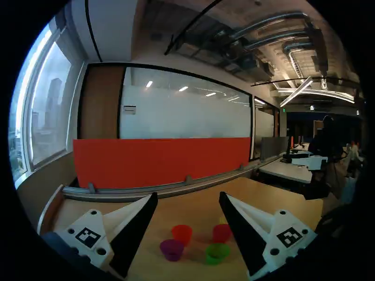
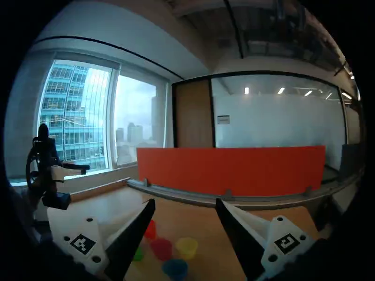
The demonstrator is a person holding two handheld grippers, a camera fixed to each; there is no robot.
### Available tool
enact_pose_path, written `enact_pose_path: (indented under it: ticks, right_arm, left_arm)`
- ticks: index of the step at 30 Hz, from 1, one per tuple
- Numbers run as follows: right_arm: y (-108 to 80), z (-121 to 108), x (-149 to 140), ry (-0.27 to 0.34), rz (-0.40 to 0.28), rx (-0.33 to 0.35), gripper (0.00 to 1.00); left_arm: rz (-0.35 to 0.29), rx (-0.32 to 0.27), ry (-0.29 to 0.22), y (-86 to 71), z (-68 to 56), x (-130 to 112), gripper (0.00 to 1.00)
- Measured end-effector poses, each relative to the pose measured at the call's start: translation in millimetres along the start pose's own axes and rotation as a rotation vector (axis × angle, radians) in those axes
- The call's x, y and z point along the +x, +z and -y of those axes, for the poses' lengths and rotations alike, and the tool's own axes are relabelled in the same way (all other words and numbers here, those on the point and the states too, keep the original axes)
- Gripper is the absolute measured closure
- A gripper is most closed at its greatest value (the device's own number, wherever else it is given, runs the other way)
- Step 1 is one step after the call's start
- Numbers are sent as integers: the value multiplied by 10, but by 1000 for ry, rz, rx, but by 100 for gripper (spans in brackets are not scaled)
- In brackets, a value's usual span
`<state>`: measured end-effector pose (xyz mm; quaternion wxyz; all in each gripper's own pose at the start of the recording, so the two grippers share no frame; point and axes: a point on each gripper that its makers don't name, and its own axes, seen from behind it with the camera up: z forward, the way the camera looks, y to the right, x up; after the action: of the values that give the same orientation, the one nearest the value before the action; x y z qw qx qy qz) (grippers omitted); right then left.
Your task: Pour water
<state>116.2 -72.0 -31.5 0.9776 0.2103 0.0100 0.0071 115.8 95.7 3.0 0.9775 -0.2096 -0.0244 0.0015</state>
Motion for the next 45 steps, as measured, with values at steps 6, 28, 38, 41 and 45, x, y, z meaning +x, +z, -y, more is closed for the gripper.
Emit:
enact_pose_path:
  ticks: [6, 28, 38, 41, 45]
  right_arm:
    - [-2, 99, -27, -18, 24, 58, 0]
    - [-53, 265, -373, -153, 171, 148, 0]
    - [-31, 253, -834, -185, 252, 167, 0]
    - [-25, 244, -1011, -192, 279, 170, 0]
    - [-14, 212, -1247, -198, 312, 176, 0]
  left_arm:
    - [0, -58, 4, 33, -123, -34, 3]
    - [90, -185, 52, 32, -341, -402, 2]
    - [158, -225, 59, 85, -417, -865, 2]
    - [182, -236, 65, 110, -454, -1016, 3]
    - [208, -253, 72, 143, -488, -1204, 2]
